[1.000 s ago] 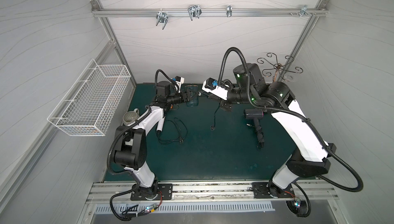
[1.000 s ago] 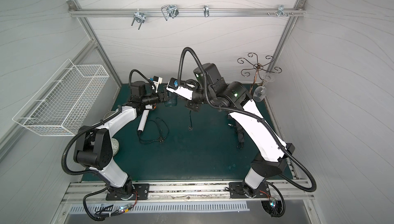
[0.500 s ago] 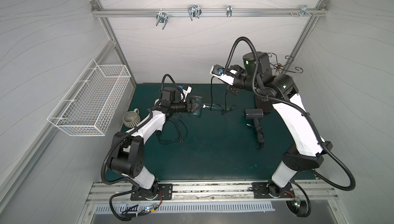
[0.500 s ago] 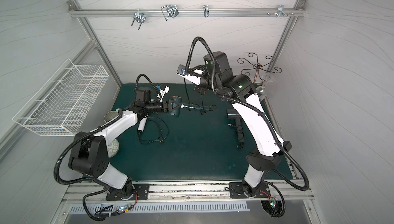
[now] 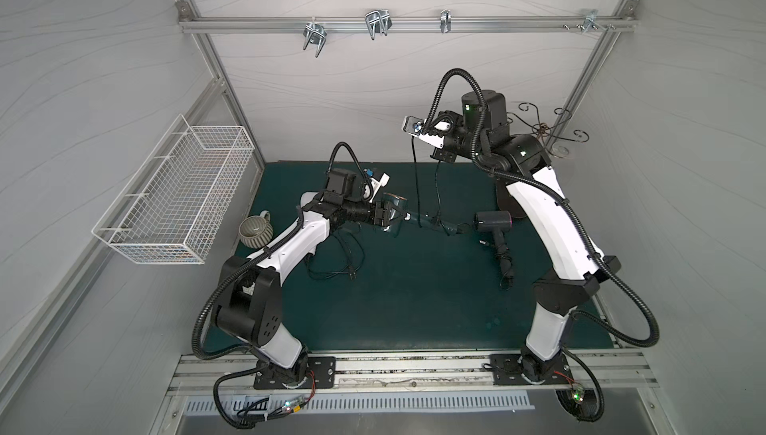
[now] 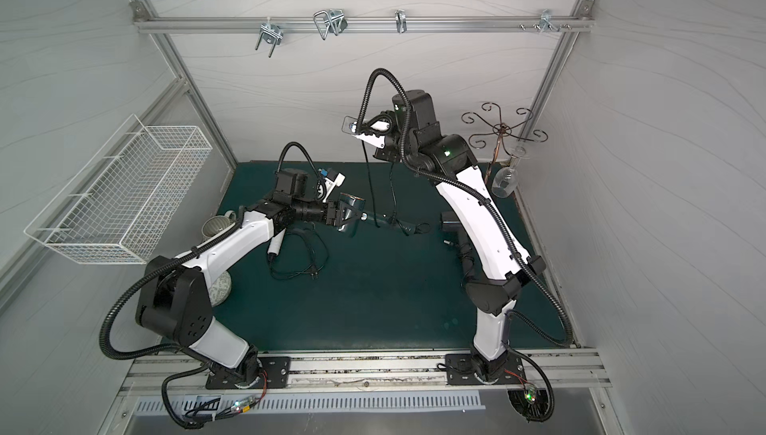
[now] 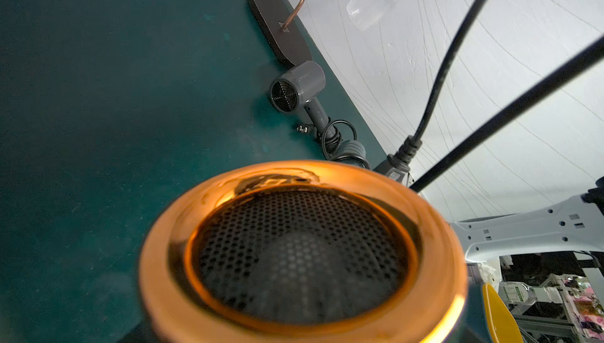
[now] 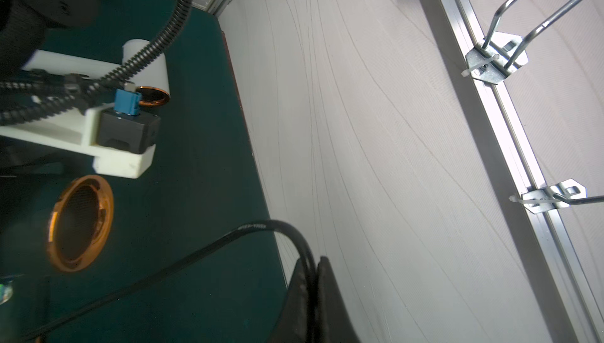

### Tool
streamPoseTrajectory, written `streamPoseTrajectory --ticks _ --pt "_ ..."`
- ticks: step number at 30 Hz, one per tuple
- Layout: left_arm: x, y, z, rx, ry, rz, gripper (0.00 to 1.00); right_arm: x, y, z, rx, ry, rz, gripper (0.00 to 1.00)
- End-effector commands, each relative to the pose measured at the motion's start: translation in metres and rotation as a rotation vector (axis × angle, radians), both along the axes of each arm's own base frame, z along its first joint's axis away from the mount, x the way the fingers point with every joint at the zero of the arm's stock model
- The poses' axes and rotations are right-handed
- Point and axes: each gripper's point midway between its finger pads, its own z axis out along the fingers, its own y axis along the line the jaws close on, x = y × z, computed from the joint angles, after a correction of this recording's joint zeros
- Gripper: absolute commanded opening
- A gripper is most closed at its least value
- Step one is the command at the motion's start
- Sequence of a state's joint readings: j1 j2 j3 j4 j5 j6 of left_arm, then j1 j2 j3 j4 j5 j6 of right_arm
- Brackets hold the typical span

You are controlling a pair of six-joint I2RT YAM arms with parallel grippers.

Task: Wrap the cord around the hair dryer
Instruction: Wrap the power cord around the hair dryer.

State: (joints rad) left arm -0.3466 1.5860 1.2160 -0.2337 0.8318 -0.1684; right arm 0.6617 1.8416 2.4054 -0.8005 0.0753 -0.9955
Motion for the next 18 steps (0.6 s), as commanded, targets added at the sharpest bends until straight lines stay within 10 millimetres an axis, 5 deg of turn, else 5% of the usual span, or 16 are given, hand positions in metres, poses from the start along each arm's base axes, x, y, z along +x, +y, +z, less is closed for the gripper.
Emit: streamPoseTrajectory --ticks 1,8,18 --pt "-0.006 -0.015 0.021 -0.027 -0.074 -0.095 0.00 0.018 -0.003 0.042 0.042 -0.190 -0.011 0.00" --pt "-0.022 -0.023 0.042 -0.087 -0.093 -0.176 0.00 0.045 -0.014 0.013 0.053 -0.111 -0.010 0.00" --pt "-0.049 -0.025 0.130 -0.274 -0.183 -0.302 0.00 0.057 -0.043 -0.070 0.209 0.349 0.043 0.00"
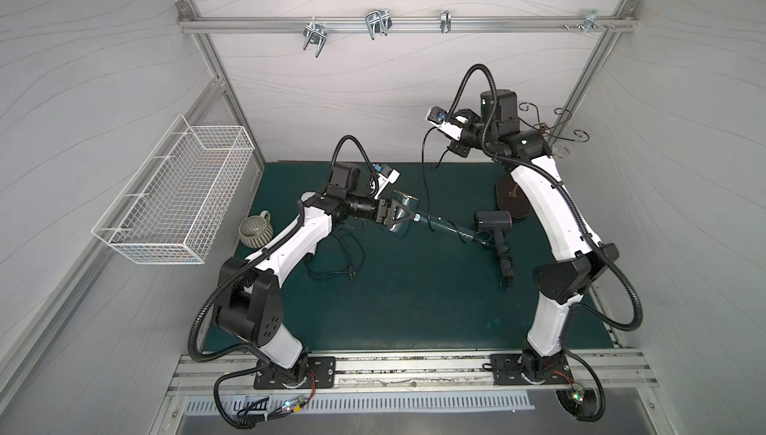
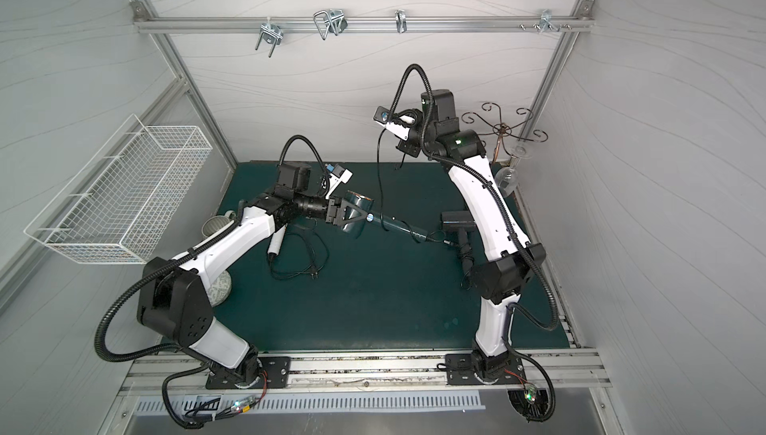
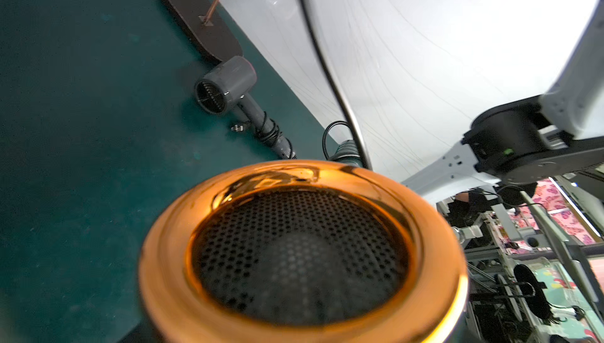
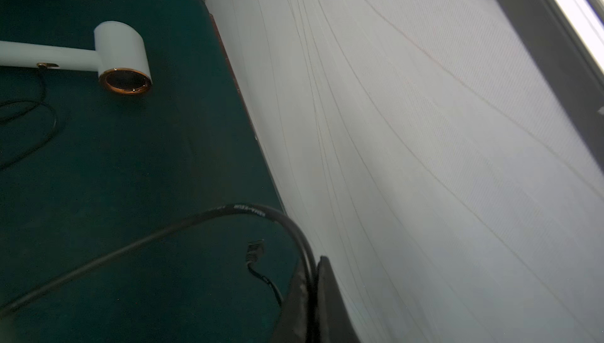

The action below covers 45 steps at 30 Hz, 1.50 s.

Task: Wrap the cord around the hair dryer
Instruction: Wrap the power cord around the hair dryer.

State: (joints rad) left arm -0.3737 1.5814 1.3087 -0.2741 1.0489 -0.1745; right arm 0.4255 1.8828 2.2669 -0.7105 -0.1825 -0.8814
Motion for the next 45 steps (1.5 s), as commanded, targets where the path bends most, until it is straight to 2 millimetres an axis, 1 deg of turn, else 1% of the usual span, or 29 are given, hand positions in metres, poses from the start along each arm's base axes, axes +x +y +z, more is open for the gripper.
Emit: streamPoseTrajectory --ticks 1,5,8,10,12,15,17,21,24,28,30,35,37,38,40,41,42,45 --pt "-0.019 0.001 0.088 -0.167 -0.183 -0.098 0.00 -0.009 0.003 -0.021 0.129 0.193 0.082 0.00" --pt "-0.021 0.006 0.120 -0.221 -0.221 -0.108 0.00 -0.009 -0.005 -0.038 0.208 0.332 0.107 0.00" --pt "-0.018 0.013 0.144 -0.271 -0.249 -0.100 0.00 -0.010 -0.012 -0.045 0.286 0.436 0.117 0.00" --pt "-0.013 0.022 0.161 -0.311 -0.269 -0.082 0.00 -0.011 -0.018 -0.048 0.344 0.507 0.123 0.00" --pt "-0.007 0.031 0.171 -0.338 -0.284 -0.057 0.00 -0.012 -0.023 -0.051 0.392 0.562 0.128 0.00" --pt "0.001 0.042 0.179 -0.358 -0.294 -0.021 0.00 -0.016 -0.029 -0.056 0.471 0.655 0.136 0.00" --pt "0.004 0.048 0.189 -0.381 -0.331 -0.003 0.00 -0.019 -0.031 -0.060 0.516 0.717 0.143 0.00" --pt "0.014 0.060 0.207 -0.418 -0.362 0.051 0.00 -0.026 -0.032 -0.074 0.573 0.826 0.139 0.00" --pt "0.023 0.071 0.223 -0.448 -0.391 0.096 0.00 -0.032 -0.031 -0.092 0.620 0.891 0.121 0.00" --pt "0.028 0.078 0.246 -0.475 -0.426 0.132 0.00 -0.036 -0.030 -0.110 0.665 0.951 0.098 0.00" --pt "0.029 0.079 0.259 -0.487 -0.447 0.145 0.00 -0.038 -0.029 -0.115 0.672 0.969 0.098 0.00" --pt "0.033 0.080 0.278 -0.510 -0.472 0.161 0.00 -0.045 -0.020 -0.123 0.666 0.978 0.117 0.00" --pt "0.034 0.079 0.285 -0.517 -0.481 0.159 0.00 -0.049 -0.014 -0.127 0.660 0.986 0.127 0.00" --pt "0.033 0.077 0.288 -0.519 -0.487 0.154 0.00 -0.050 -0.009 -0.130 0.653 0.986 0.133 0.01" --pt "0.034 0.075 0.293 -0.519 -0.496 0.151 0.00 -0.053 -0.001 -0.135 0.645 0.990 0.145 0.07" --pt "0.034 0.073 0.294 -0.520 -0.498 0.147 0.00 -0.053 0.005 -0.140 0.639 0.993 0.149 0.12" --pt "0.033 0.072 0.296 -0.521 -0.501 0.144 0.00 -0.053 0.010 -0.145 0.632 0.992 0.150 0.15" --pt "0.033 0.071 0.298 -0.527 -0.501 0.142 0.00 -0.051 0.029 -0.160 0.613 0.994 0.153 0.18"
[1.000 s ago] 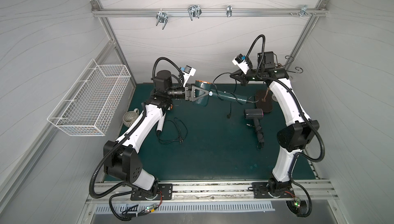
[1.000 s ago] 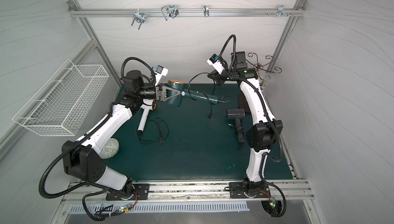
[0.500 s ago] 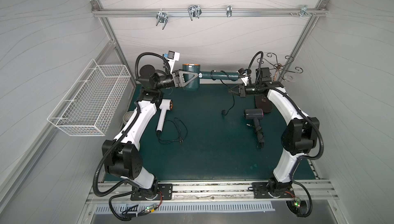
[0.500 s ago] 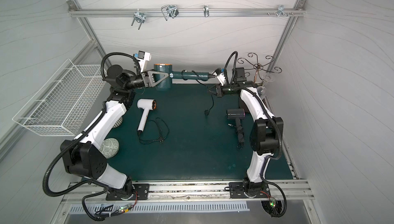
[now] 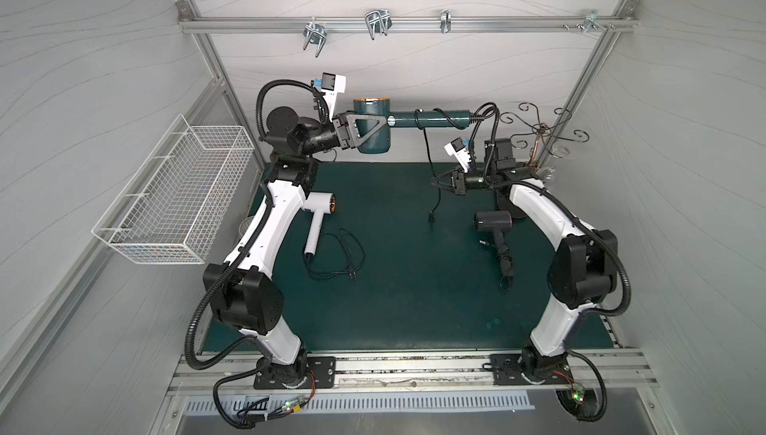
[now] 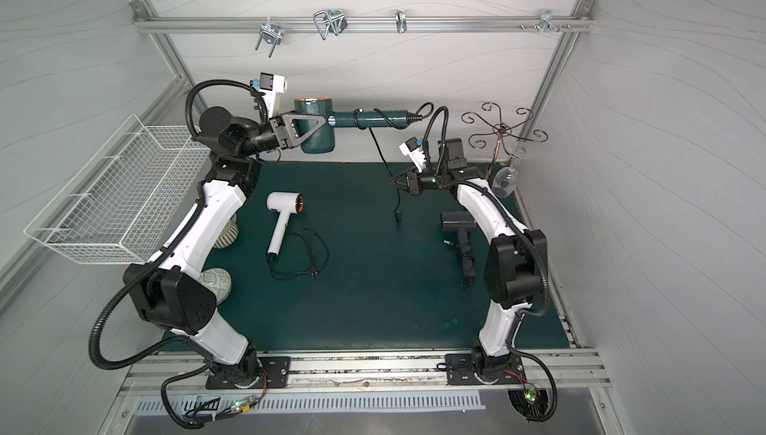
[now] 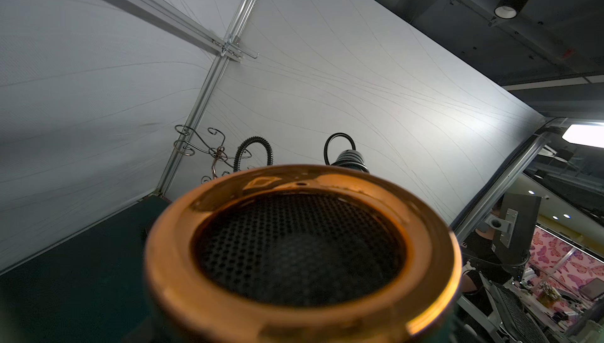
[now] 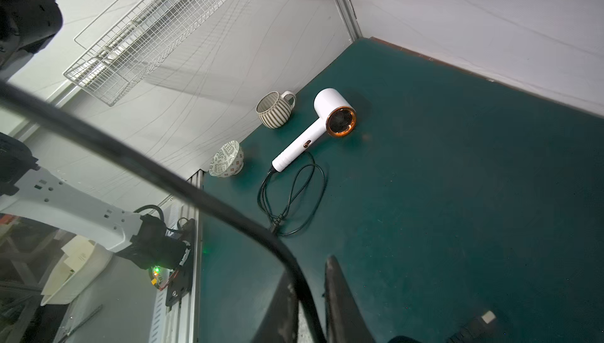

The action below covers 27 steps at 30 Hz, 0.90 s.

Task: Wrap the cord around the hair dryer
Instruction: Wrap the power cord around the hair dryer.

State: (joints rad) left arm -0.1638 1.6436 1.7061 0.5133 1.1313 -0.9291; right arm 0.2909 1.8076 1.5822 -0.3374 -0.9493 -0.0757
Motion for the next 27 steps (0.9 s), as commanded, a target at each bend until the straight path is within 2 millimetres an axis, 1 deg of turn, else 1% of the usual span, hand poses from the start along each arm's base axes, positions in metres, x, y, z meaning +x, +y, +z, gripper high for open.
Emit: streamPoseTrajectory --ticks 1,2,4,9,13,16,19,21,23,27 --pt "-0.025 0.005 0.052 -0.064 -0.171 0.021 0.00 0.009 0.019 -0.026 -0.034 0.003 -0.011 0.19" --pt "-0.025 0.006 0.053 -0.066 -0.172 0.021 0.00 0.011 0.025 -0.033 -0.039 0.006 -0.010 0.22" --pt "-0.026 0.006 0.055 -0.070 -0.172 0.021 0.00 0.017 0.036 -0.043 -0.037 0.012 -0.011 0.23" --pt "-0.027 0.007 0.057 -0.076 -0.172 0.022 0.00 0.024 0.062 -0.054 -0.007 0.011 0.013 0.24" --pt "-0.027 0.009 0.057 -0.078 -0.172 0.025 0.00 0.027 0.074 -0.064 -0.006 0.022 0.024 0.29" --pt "-0.025 0.010 0.057 -0.082 -0.169 0.033 0.00 0.024 0.080 -0.080 -0.039 0.038 0.038 0.30" --pt "-0.024 0.014 0.059 -0.088 -0.171 0.042 0.00 0.022 0.080 -0.100 -0.079 0.053 0.025 0.29" --pt "-0.023 0.016 0.060 -0.095 -0.169 0.047 0.00 0.022 0.078 -0.112 -0.098 0.069 0.019 0.24" --pt "-0.020 0.019 0.060 -0.103 -0.165 0.055 0.00 0.019 0.078 -0.120 -0.106 0.086 0.028 0.14" --pt "-0.011 0.028 0.058 -0.114 -0.152 0.090 0.00 0.005 0.073 -0.130 -0.115 0.124 0.039 0.01"
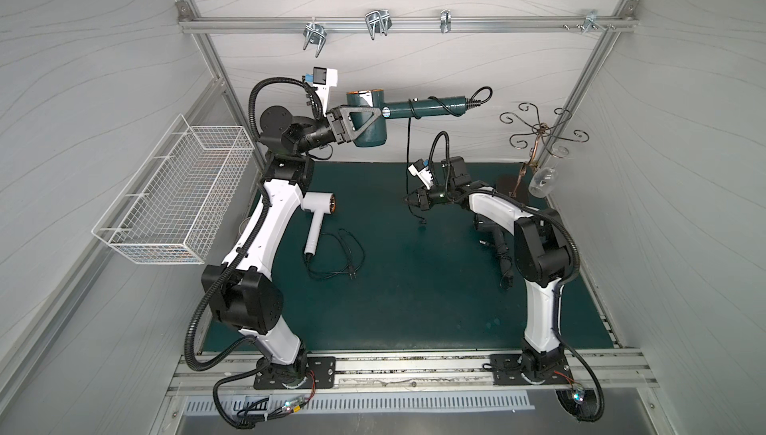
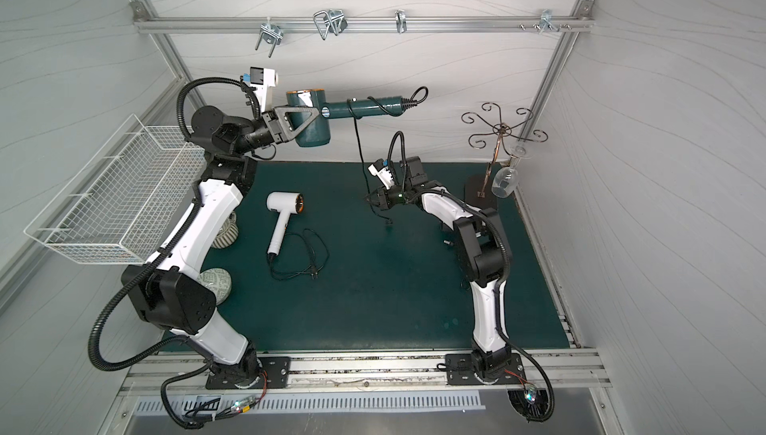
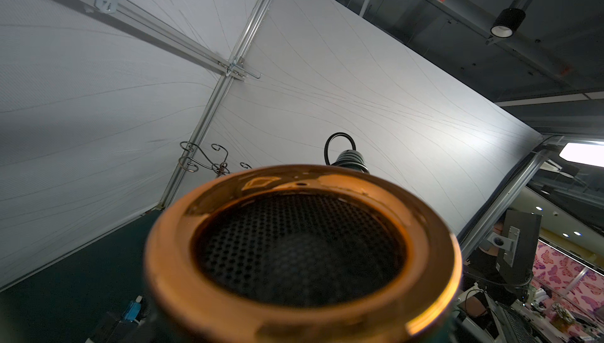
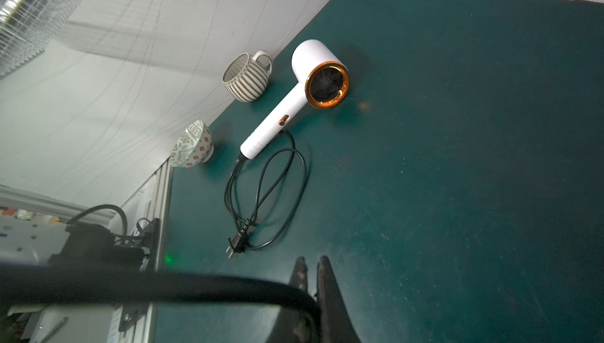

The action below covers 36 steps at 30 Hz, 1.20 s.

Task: Wrap the cord around the hair dryer
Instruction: Wrap the power cord around the hair dryer.

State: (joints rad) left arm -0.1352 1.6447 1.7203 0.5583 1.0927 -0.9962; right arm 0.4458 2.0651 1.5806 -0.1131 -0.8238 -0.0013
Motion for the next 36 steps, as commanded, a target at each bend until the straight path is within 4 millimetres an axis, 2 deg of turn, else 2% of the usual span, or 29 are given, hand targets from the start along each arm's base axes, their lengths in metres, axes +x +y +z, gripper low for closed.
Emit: streamPoseTrajectory --ticks 1,4,8,15,18,23,26,29,36 --pt "-0.014 0.018 0.043 -0.068 -0.153 0.063 0.00 -0.017 -0.006 -0.025 -0.042 0.050 0.004 0.00" --pt "0.003 0.034 0.035 -0.073 -0.119 0.130 0.00 -0.035 -0.016 -0.019 -0.049 0.052 0.011 0.00" --pt "0.029 0.055 0.014 -0.040 -0.060 0.228 0.00 -0.066 -0.030 0.002 -0.070 0.021 0.034 0.00" --pt "0.080 0.078 -0.049 0.064 0.111 0.397 0.00 -0.130 -0.044 0.057 -0.134 -0.083 0.155 0.00" --pt "0.093 0.082 -0.078 0.140 0.170 0.448 0.00 -0.153 -0.048 0.083 -0.176 -0.146 0.202 0.00" --pt "0.101 0.078 -0.120 0.272 0.233 0.501 0.00 -0.182 -0.049 0.128 -0.232 -0.242 0.281 0.00" --pt "0.100 0.064 -0.144 0.373 0.251 0.505 0.00 -0.191 -0.048 0.153 -0.280 -0.332 0.299 0.00" --pt "0.093 0.047 -0.173 0.459 0.282 0.484 0.00 -0.190 -0.051 0.180 -0.315 -0.432 0.280 0.00" --pt "0.062 0.010 -0.238 0.579 0.367 0.382 0.00 -0.160 -0.059 0.236 -0.356 -0.673 0.149 0.00"
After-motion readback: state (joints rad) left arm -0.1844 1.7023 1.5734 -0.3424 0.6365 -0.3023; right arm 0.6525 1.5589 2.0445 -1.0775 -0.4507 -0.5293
